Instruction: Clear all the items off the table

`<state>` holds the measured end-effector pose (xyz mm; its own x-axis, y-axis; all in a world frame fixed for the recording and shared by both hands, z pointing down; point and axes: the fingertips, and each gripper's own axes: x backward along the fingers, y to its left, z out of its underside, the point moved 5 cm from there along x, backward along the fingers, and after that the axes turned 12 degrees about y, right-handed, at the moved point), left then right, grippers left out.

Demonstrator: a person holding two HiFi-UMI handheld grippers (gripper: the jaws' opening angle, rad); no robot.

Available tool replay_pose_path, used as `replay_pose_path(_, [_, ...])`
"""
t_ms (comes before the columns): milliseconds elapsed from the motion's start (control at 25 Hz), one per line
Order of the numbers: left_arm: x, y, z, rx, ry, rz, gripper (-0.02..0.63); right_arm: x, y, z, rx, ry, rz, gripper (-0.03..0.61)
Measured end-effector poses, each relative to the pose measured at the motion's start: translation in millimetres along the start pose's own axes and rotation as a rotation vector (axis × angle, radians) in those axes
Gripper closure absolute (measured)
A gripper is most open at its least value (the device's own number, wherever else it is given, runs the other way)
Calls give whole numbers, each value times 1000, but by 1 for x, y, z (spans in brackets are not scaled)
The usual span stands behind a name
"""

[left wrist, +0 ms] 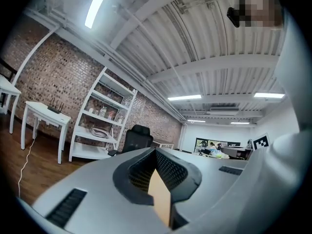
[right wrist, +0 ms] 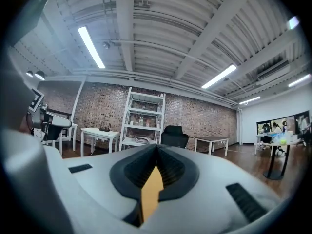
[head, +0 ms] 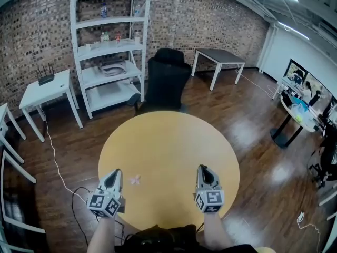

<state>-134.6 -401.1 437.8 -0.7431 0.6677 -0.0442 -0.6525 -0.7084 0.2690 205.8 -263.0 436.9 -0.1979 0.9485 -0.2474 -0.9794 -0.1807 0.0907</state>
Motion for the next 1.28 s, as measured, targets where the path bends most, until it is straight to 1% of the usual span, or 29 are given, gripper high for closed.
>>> replay_pose_path(240, [-4,3,-4,9,-6,4,614,0,-2,-1,15,0,13,574])
replay_pose_path(360, [-7,1,-2,5,-1,28,614,6,-1,-1,25,1,32,574])
replay_pose_path(440, [-13,-4,0,8,5,65,614,15,-4,2,20,6,59,574])
replay_pose_path(520, [-23,-13,2,11,12,121,614,28,-10,6,17,12,96,574])
replay_pose_path(640, [-36,-35,-1,-22,22,210,614,57,-21,9,1,15,170,574])
replay_pose_path(720, [-38,-52,-7,-35,36,280,614,89,-25,10,-26,23,246,574])
replay_pose_path(800, [-39,-67,-5,-32,64,361,614,125,-26,18,-52,48,338,574])
replay_pose_path(960, [-65,-92,27,20,120,506,614,189,-38,34,-61,99,516,574])
replay_pose_path(1080, [-78,-139,49,52,165,637,614,255,-53,45,-98,125,677,574])
replay_pose_path(1200, [-82,-197,63,48,211,789,614,317,-60,60,-154,128,833,574])
replay_pose_path(1280, [-82,-230,70,41,228,869,614,349,-62,73,-189,138,912,574])
